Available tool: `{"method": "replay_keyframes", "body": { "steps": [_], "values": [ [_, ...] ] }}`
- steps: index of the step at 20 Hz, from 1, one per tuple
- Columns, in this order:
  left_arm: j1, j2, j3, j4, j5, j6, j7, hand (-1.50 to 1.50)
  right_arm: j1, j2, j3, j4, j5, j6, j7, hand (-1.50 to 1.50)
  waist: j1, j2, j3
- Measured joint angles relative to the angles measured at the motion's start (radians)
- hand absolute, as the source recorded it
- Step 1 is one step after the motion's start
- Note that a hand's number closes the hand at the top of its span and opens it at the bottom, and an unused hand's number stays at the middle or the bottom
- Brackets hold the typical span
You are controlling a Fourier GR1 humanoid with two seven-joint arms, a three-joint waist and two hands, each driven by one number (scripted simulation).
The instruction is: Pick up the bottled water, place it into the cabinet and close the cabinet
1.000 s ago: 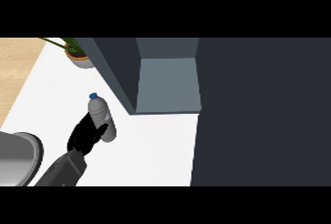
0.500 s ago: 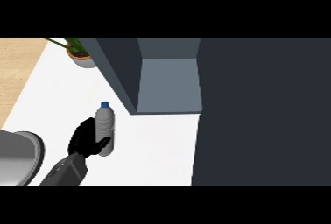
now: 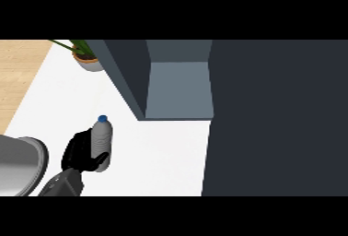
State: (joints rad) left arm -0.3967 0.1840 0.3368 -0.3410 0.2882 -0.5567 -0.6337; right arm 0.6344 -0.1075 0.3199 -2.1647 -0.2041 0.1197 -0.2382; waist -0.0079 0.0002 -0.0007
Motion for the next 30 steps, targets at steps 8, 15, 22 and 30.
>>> {"method": "replay_keyframes", "body": {
  "steps": [8,15,22,30],
  "values": [
    [0.047,-0.038,-0.012,-0.157,0.071,-0.021,0.100,1.50,-0.001,-0.004,0.012,-0.003,-0.004,-0.006,-0.001,-1.50,0.007,-0.003,0.001],
    [0.158,-0.104,-0.085,-0.460,0.112,0.027,0.252,1.50,-0.017,-0.005,0.019,0.000,-0.001,-0.017,0.015,-1.50,0.013,-0.005,0.002],
    [0.199,-0.163,-0.197,-0.751,0.148,0.180,0.384,1.50,-0.027,-0.009,0.020,0.013,-0.019,-0.010,0.006,-1.50,0.010,-0.004,0.002],
    [0.107,-0.181,-0.403,-0.914,0.178,0.478,0.463,1.50,-0.013,-0.009,0.056,0.013,-0.002,-0.017,-0.006,-1.50,0.001,-0.003,0.001]
  ]
}}
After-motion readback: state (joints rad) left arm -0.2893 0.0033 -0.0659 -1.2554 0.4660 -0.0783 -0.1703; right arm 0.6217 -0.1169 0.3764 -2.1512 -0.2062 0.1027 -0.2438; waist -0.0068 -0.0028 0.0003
